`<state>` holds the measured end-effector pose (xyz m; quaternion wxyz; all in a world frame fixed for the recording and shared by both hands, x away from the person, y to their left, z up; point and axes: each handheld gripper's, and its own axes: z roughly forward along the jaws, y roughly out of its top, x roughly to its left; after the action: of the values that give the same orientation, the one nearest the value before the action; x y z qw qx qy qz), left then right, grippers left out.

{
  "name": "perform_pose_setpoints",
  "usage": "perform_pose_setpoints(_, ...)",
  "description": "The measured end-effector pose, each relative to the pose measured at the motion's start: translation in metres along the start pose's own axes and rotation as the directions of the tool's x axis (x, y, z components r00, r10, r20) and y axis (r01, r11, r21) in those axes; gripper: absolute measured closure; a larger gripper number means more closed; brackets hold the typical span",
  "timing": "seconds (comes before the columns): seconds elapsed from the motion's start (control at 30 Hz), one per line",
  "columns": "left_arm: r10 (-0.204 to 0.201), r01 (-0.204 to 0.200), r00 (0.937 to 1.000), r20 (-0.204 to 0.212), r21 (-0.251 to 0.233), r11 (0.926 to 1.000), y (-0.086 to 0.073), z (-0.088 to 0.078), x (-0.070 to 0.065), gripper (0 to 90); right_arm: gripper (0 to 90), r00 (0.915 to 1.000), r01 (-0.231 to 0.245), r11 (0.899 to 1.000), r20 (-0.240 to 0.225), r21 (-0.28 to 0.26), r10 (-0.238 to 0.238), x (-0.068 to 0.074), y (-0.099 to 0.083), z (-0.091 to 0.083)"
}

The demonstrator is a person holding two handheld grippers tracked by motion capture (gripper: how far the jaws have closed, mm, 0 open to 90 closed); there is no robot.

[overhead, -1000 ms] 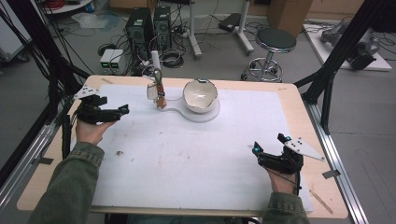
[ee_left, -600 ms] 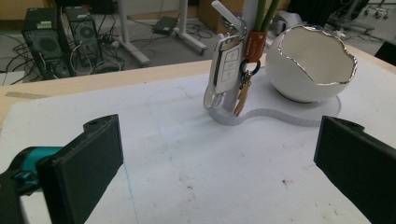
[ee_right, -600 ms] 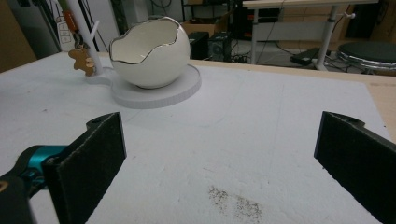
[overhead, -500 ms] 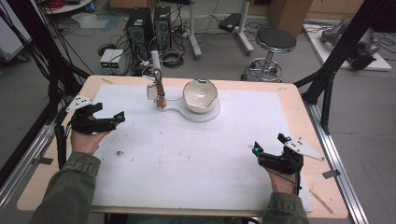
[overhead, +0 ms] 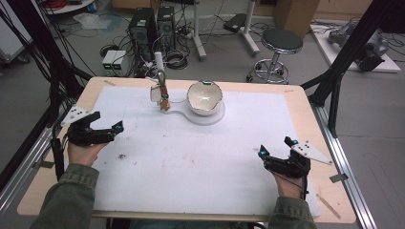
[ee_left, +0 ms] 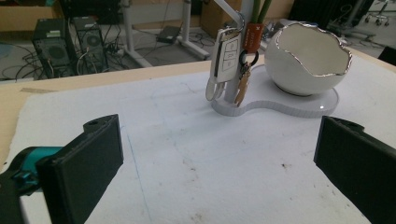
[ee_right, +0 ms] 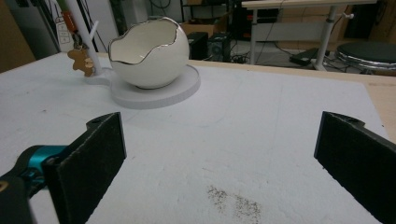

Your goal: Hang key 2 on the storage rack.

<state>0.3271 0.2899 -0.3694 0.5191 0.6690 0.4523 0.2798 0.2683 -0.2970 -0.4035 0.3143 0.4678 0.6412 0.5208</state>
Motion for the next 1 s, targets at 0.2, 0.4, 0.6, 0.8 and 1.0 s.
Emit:
perform_pose_setpoints(0.2,0.001,-0.002,0.9998,-0.018,-0.034,0.9994,-0.013,-0.009,0.001,1.7,0.9,1.0,-0.002,1.0,-0.002,0.0,0.002,0.0,0.0,0.0)
perform_pose_setpoints(0.4,0.01,-0.011,0.9995,-0.03,-0.04,0.9991,-0.023,-0.014,0.0,1.6,0.9,1.0,-0.001,1.0,-0.001,0.0,0.001,0.0,0.0,0.0)
perform_pose_setpoints(0.6,0.027,-0.029,0.9988,-0.041,-0.048,0.9984,-0.029,-0.019,-0.002,1.7,0.9,1.0,-0.003,1.0,-0.001,0.002,0.003,0.0,-0.001,0.0)
perform_pose_setpoints(0.8,0.027,-0.031,0.9979,-0.059,-0.074,0.9967,-0.037,-0.027,-0.002,1.7,0.9,1.0,-0.006,1.0,-0.001,0.001,0.006,0.0,-0.001,0.0)
perform_pose_setpoints(1.0,0.037,-0.042,0.997,-0.068,-0.076,0.9962,-0.041,-0.033,-0.003,1.7,0.9,1.0,-0.008,1.0,0.0,-0.001,0.008,0.0,-0.001,-0.001)
